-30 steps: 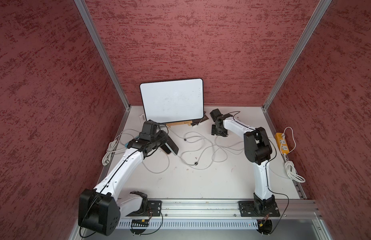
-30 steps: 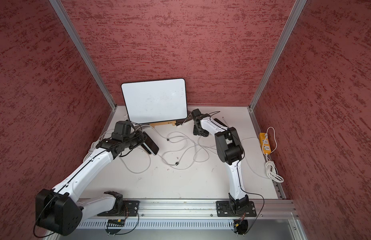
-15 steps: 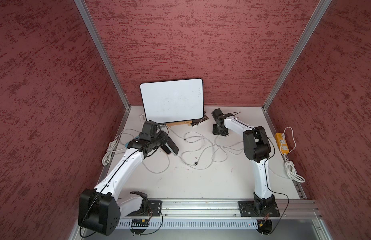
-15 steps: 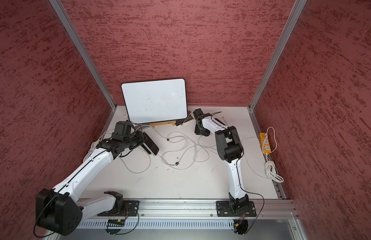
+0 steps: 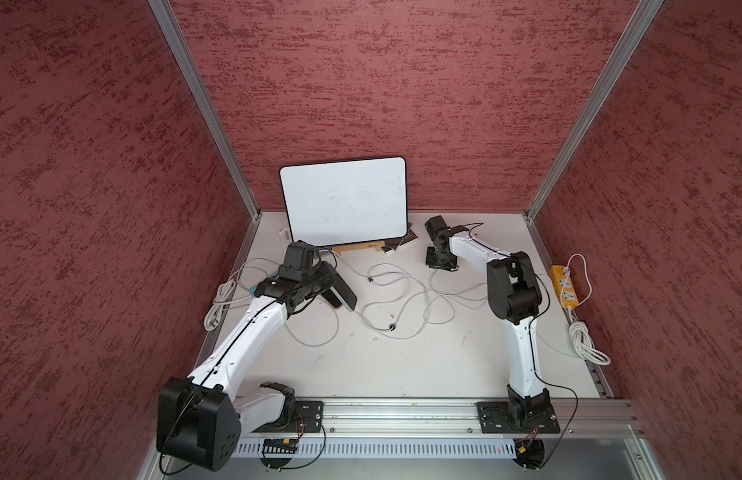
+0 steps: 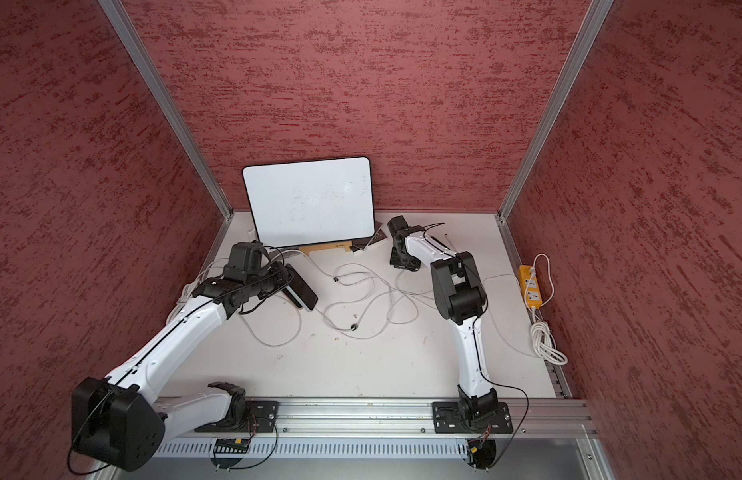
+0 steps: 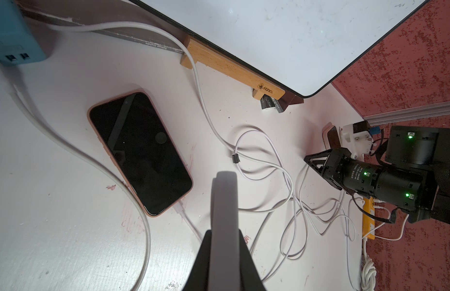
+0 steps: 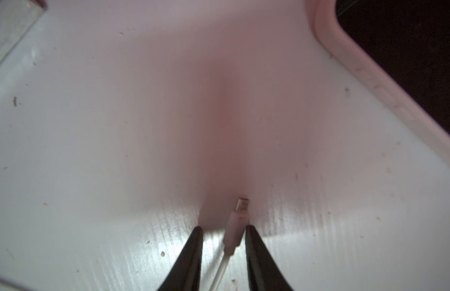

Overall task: Plug the charging cable into the phone
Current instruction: Pick up the charging cable from the center of the board.

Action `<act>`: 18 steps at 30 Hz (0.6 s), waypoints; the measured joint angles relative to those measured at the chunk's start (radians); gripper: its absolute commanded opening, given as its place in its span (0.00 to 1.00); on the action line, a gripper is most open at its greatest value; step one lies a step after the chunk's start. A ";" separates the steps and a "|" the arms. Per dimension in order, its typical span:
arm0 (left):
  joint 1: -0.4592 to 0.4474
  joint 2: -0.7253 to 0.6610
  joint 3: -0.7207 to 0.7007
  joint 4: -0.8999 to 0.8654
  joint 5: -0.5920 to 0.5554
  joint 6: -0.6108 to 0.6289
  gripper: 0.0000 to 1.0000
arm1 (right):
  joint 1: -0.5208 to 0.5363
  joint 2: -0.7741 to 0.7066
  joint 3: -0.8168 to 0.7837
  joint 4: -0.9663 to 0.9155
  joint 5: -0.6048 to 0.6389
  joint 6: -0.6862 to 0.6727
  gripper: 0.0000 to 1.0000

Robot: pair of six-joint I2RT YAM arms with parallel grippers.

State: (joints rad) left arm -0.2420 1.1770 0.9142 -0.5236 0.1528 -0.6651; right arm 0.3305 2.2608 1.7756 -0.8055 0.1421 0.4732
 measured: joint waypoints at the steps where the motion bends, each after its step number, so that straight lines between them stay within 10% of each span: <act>1: 0.000 0.001 0.000 0.000 0.000 0.000 0.00 | -0.001 0.000 0.000 0.001 0.000 -0.002 0.31; 18: 0.001 0.016 0.000 0.000 0.003 0.000 0.00 | -0.015 0.009 0.011 0.016 -0.018 -0.031 0.04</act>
State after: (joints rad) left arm -0.2413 1.1931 0.9142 -0.5232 0.1562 -0.6651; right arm 0.3157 2.2700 1.7870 -0.7898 0.1242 0.4427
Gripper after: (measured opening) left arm 0.127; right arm 0.103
